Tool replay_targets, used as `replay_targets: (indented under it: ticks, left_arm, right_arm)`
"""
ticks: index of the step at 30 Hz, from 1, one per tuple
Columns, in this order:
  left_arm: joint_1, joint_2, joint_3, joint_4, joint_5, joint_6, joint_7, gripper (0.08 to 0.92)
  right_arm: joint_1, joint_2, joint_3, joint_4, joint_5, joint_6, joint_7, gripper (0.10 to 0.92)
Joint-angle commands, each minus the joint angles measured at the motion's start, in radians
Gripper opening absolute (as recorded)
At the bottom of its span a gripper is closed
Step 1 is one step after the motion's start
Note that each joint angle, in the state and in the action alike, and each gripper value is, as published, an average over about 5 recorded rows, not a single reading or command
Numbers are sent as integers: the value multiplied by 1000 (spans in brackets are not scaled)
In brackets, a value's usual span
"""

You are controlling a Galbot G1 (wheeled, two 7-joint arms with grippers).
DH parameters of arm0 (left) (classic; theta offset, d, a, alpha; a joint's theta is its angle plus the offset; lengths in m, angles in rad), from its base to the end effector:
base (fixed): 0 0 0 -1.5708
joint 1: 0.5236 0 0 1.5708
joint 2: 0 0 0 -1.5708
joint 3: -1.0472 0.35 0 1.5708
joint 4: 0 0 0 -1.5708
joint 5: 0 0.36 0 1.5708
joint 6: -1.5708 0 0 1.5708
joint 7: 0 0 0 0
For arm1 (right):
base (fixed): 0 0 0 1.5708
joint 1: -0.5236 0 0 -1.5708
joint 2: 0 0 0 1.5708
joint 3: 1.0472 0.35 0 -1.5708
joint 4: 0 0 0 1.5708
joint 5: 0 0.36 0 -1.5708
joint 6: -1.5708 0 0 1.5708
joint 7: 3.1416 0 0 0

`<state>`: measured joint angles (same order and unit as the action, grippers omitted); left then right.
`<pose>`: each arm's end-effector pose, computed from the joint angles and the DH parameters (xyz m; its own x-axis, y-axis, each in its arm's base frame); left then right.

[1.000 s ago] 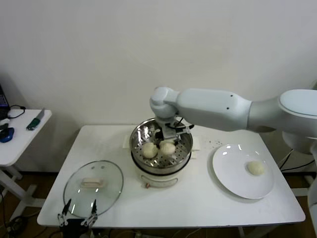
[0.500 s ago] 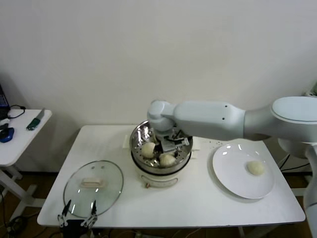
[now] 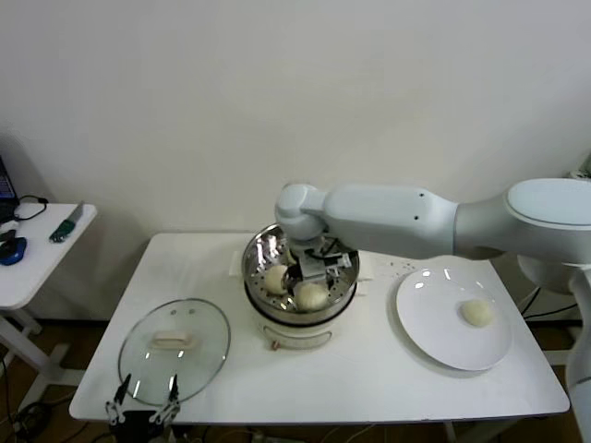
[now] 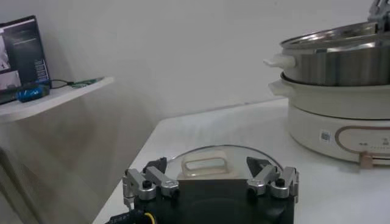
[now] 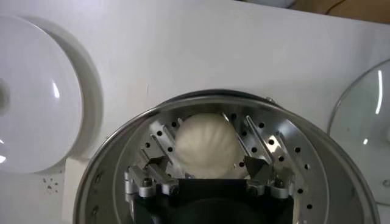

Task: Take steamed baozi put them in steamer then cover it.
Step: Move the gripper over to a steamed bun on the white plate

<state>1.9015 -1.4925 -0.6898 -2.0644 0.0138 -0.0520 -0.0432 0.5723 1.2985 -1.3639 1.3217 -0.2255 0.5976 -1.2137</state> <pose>0.0735 0.0663 -0.3506 -0.9493 -0.1420 0.2805 -0.0867 0.9759 0.2005 0.5164 0.2013 -0.0836 -0.1239 0.0586 0.9906 0.1174 -0.9904 0.0733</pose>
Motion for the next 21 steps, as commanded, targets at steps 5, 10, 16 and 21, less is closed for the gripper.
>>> replay_targets:
  ticks: [5, 10, 16, 21]
  left_arm:
    - [1, 5, 1, -9, 0, -1, 0, 823]
    - [0, 10, 5, -15, 4, -1, 0, 823]
    - [-5, 12, 12, -21, 10, 1, 1, 823]
    - [-4, 9, 13, -29, 15, 1, 1, 823]
  right_arm:
    - [168, -157, -45, -48, 135, -180, 114, 823]
    - [303, -306, -235, -35, 479, -541, 170, 823]
    - [298, -479, -275, -28, 688, -823, 142, 823]
    - [194, -622, -219, -45, 628, -878, 134, 823]
